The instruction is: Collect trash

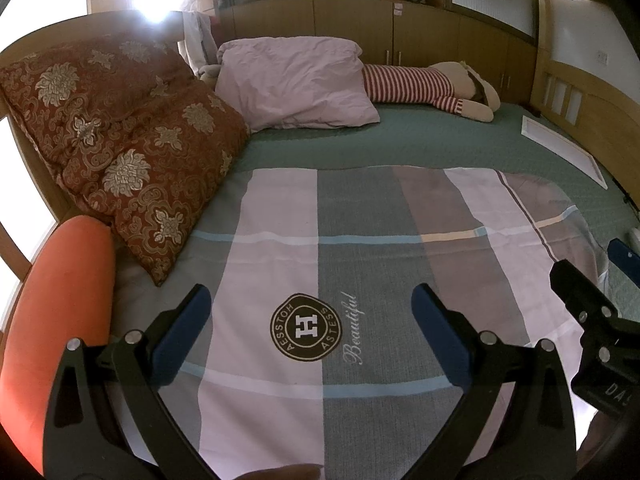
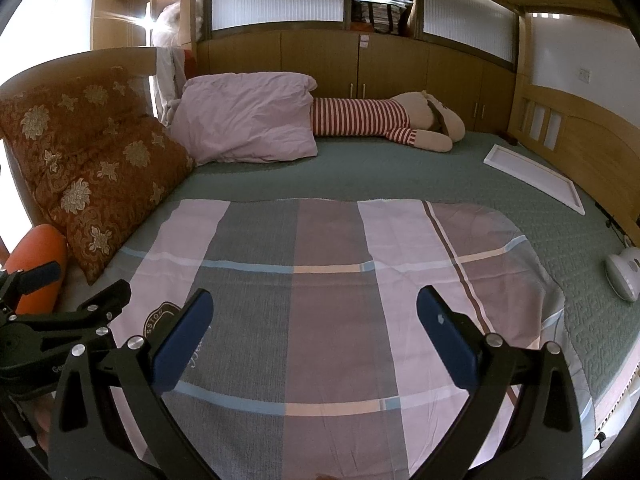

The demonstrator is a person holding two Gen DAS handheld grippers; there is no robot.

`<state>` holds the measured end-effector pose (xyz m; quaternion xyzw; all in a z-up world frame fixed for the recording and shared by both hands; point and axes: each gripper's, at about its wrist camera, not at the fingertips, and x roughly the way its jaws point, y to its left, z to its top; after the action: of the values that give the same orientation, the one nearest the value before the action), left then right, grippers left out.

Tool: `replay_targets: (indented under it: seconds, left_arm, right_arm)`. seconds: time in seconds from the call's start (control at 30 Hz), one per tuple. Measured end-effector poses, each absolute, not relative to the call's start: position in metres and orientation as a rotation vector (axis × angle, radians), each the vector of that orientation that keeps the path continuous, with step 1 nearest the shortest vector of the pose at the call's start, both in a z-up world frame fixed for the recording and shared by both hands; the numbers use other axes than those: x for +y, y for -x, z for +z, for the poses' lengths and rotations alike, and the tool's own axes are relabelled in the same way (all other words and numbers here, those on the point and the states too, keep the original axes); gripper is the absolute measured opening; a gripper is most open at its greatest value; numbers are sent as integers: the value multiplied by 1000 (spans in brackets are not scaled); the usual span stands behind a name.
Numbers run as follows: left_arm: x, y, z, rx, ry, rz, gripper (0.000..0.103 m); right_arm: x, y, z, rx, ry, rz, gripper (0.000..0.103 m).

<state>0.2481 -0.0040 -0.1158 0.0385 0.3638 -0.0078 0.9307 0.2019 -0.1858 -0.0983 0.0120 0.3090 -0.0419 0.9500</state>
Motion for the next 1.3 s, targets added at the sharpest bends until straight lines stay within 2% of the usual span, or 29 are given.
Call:
replay_targets:
  seconds: [1.3]
  left_arm:
    - [-4, -251, -117, 759, -98, -27, 100]
  right_arm:
    - [-182, -201, -102, 632, -19, -84, 99]
